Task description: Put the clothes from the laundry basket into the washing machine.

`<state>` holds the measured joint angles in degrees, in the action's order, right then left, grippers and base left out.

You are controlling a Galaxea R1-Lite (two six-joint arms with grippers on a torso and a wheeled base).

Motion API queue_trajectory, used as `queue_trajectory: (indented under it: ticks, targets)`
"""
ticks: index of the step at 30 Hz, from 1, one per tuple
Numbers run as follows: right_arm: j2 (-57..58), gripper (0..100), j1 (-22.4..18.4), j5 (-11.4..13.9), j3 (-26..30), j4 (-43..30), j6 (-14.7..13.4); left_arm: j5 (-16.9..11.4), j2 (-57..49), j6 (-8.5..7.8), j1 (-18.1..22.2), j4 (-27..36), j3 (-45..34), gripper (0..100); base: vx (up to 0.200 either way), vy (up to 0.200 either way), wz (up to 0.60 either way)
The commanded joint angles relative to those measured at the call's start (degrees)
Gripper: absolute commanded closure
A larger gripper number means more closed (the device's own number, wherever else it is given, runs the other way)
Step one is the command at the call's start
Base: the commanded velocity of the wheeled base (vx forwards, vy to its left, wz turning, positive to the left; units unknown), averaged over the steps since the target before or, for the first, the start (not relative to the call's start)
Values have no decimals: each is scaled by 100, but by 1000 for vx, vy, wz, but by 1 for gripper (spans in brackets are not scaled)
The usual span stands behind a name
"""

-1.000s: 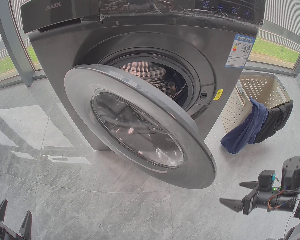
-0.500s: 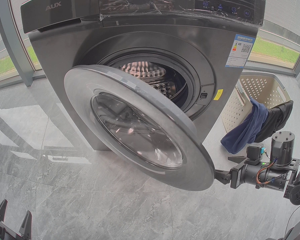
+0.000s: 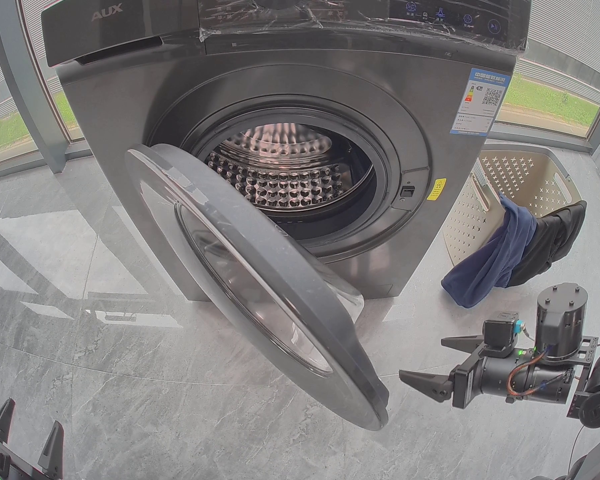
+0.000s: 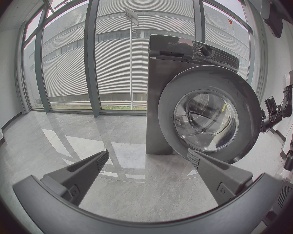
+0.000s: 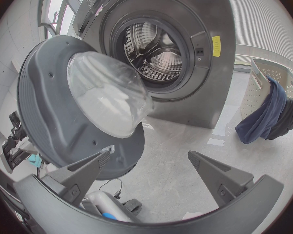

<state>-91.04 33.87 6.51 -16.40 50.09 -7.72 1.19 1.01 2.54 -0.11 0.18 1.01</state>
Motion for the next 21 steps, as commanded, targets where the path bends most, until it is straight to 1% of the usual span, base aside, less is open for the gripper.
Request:
queue_trajectory:
  ticks: [1, 3, 6, 9, 12, 17, 18, 21]
  targets:
    - [-318, 0, -337, -185, -496, 1, -72, 4, -84, 1, -7, -1, -84, 0, 0, 0, 0]
    - [-503, 0, -398, -255, -786, 1, -81, 4, -84, 1, 2, -1, -84, 0, 0, 0, 0]
    - [-713, 0, -416, -282, -1094, 1, -90, 4, -84, 1, -7, -1, -84, 0, 0, 0, 0]
    - [-1074, 0, -416, -449, -1542, -26, -116, 4, -84, 1, 2, -1, -84, 0, 0, 0, 0]
    - [-1241, 0, -416, -466, -1814, -70, -107, 4, -84, 1, 2, -1, -84, 0, 0, 0, 0]
    - [-1337, 0, -310, -422, -1929, -78, -107, 4, -84, 1, 2, -1, -84, 0, 0, 0, 0]
    - [-1337, 0, -108, -422, -1911, -78, -107, 4, -84, 1, 2, -1, -84, 0, 0, 0, 0]
    - [-1337, 0, 85, -422, -1858, -78, -107, 4, -84, 1, 2, -1, -84, 0, 0, 0, 0]
